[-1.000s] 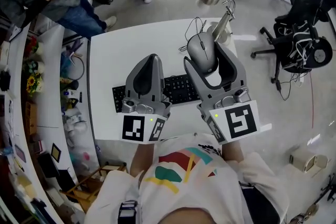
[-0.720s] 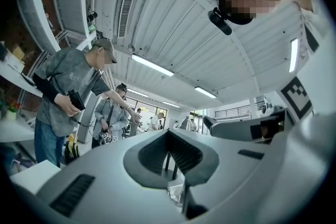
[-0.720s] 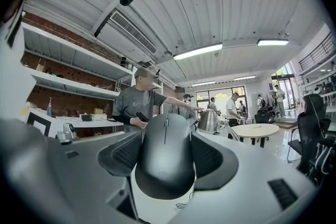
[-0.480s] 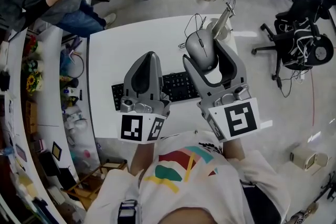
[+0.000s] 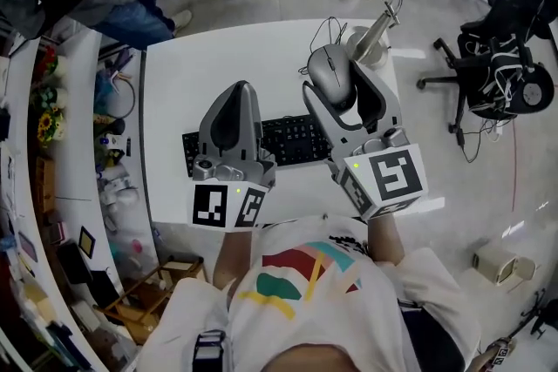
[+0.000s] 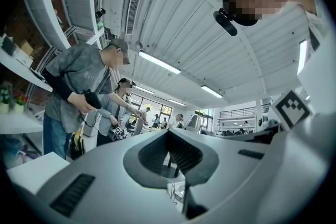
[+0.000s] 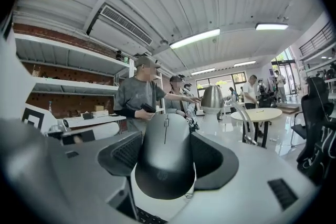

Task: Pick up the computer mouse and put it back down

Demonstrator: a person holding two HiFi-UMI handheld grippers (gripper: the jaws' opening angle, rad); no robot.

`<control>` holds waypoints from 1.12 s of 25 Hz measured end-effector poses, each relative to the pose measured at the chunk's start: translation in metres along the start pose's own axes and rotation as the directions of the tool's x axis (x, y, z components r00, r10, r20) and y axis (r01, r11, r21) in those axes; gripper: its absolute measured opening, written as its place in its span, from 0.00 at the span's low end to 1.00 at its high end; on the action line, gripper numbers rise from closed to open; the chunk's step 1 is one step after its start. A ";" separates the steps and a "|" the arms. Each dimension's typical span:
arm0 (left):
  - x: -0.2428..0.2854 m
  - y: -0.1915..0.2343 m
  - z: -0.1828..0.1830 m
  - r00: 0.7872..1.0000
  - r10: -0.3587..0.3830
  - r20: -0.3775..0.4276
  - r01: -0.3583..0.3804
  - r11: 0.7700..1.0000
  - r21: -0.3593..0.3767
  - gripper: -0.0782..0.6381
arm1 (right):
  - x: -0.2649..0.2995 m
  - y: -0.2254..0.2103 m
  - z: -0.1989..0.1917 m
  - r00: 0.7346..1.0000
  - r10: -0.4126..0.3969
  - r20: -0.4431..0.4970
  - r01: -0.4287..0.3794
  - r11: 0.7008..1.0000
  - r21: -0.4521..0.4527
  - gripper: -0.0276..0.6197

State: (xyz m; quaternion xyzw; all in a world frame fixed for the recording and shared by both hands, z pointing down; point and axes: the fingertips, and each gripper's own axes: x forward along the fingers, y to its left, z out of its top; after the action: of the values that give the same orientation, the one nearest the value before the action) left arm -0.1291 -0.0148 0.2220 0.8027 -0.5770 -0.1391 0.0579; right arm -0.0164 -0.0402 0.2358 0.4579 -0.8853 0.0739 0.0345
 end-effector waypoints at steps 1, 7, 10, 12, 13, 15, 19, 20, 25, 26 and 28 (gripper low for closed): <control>-0.001 0.004 -0.001 1.000 0.008 0.000 -0.008 1.000 -0.003 0.17 | 0.007 -0.003 -0.010 1.000 -0.005 -0.029 0.005 1.000 0.020 0.51; -0.004 0.028 -0.014 0.998 0.046 -0.036 -0.046 0.999 -0.010 0.17 | 0.056 -0.022 -0.072 0.980 -0.030 -0.195 0.046 0.996 0.076 0.51; -0.001 0.039 -0.031 0.995 0.059 -0.082 -0.060 0.998 -0.018 0.17 | 0.089 -0.031 -0.097 0.968 -0.024 -0.250 0.047 0.995 0.090 0.51; 0.003 0.046 -0.043 0.992 0.064 -0.110 -0.067 0.997 -0.028 0.17 | 0.115 -0.038 -0.111 0.958 -0.022 -0.285 0.050 0.995 0.090 0.51; 0.006 0.050 -0.048 0.990 0.066 -0.122 -0.070 0.997 -0.033 0.17 | 0.128 -0.041 -0.117 0.953 -0.025 -0.302 0.054 0.995 0.088 0.51; 0.012 0.059 -0.059 0.987 0.068 -0.148 -0.076 0.996 -0.047 0.17 | 0.158 -0.050 -0.129 0.941 -0.037 -0.335 0.067 0.995 0.078 0.51; 0.028 0.072 -0.086 0.976 0.072 -0.207 -0.090 0.993 -0.082 0.17 | 0.215 -0.072 -0.164 0.913 -0.050 -0.406 0.091 0.992 0.084 0.51; 0.032 0.075 -0.092 0.973 0.072 -0.219 -0.093 0.992 -0.088 0.17 | 0.228 -0.077 -0.174 0.905 -0.051 -0.423 0.097 0.991 0.087 0.51; 0.052 0.098 -0.116 0.962 0.080 -0.260 -0.111 0.988 -0.106 0.17 | 0.275 -0.100 -0.219 0.860 -0.063 -0.506 0.111 0.992 0.065 0.51; 0.055 0.103 -0.121 0.960 0.085 -0.267 -0.118 0.987 -0.107 0.17 | 0.281 -0.102 -0.229 0.850 -0.064 -0.524 0.112 0.992 0.061 0.51; 0.060 0.112 -0.130 0.955 0.093 -0.282 -0.129 0.986 -0.110 0.17 | 0.290 -0.106 -0.248 0.828 -0.059 -0.558 0.110 0.992 0.058 0.51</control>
State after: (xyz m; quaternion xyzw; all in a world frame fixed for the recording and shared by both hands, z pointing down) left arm -0.1757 -0.1167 0.3647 0.7751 -0.5975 -0.0590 0.1965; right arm -0.0990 -0.2937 0.5279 0.4567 -0.8117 0.2408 0.2730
